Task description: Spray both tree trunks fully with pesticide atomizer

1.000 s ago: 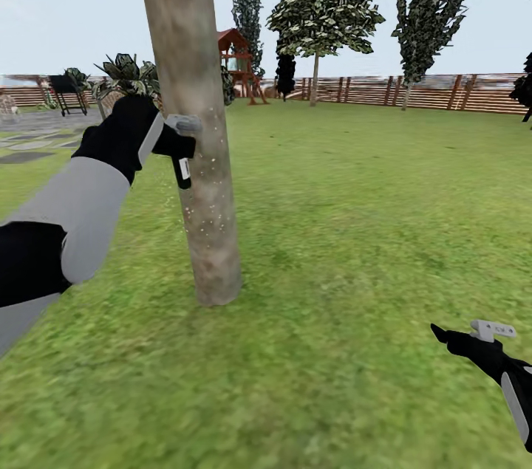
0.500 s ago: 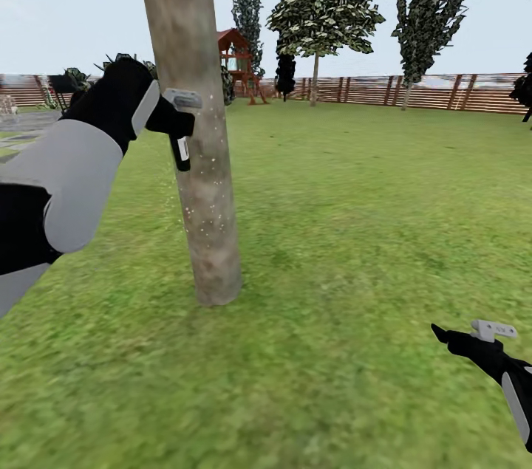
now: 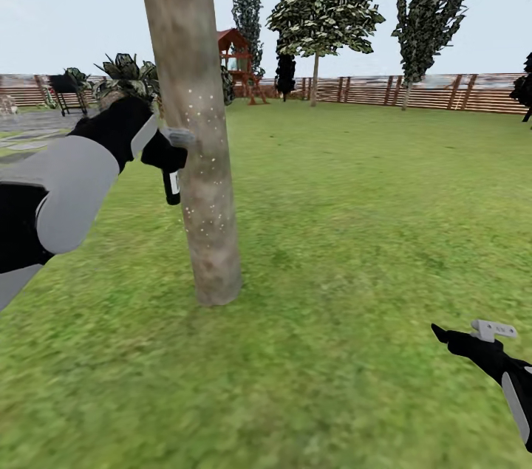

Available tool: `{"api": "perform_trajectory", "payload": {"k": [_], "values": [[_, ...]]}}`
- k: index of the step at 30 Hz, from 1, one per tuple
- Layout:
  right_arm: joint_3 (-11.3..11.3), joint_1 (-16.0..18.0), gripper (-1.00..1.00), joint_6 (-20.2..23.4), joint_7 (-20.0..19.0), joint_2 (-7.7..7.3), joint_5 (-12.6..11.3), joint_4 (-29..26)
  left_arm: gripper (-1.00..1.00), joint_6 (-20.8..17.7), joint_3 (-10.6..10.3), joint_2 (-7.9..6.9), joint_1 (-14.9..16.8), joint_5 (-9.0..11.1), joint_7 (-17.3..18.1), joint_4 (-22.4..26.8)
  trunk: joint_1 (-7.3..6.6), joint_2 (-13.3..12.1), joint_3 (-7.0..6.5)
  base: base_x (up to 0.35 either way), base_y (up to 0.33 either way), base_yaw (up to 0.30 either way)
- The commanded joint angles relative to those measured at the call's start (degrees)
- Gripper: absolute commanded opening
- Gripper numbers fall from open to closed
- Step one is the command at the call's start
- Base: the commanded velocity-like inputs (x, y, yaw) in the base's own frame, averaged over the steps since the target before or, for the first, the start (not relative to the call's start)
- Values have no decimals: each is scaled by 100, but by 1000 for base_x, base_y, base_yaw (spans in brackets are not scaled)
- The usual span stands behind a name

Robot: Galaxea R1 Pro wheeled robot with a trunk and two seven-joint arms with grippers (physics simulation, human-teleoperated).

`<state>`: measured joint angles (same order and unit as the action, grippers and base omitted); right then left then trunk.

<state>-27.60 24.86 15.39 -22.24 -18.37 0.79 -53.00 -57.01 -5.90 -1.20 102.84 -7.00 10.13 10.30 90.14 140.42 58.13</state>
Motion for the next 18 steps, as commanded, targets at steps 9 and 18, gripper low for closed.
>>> {"api": "perform_trajectory", "payload": {"k": [9,18], "values": [[8,1,100,1,0,0,0,3,-100,201,1,2,-335,-12,6,-465,-1,1,-1,0,0,0],[9,-2,100,-1,0,17,8,6,-100,670,9,4,-1113,-12,15,-468,-1,1,-1,0,0,0]]}}
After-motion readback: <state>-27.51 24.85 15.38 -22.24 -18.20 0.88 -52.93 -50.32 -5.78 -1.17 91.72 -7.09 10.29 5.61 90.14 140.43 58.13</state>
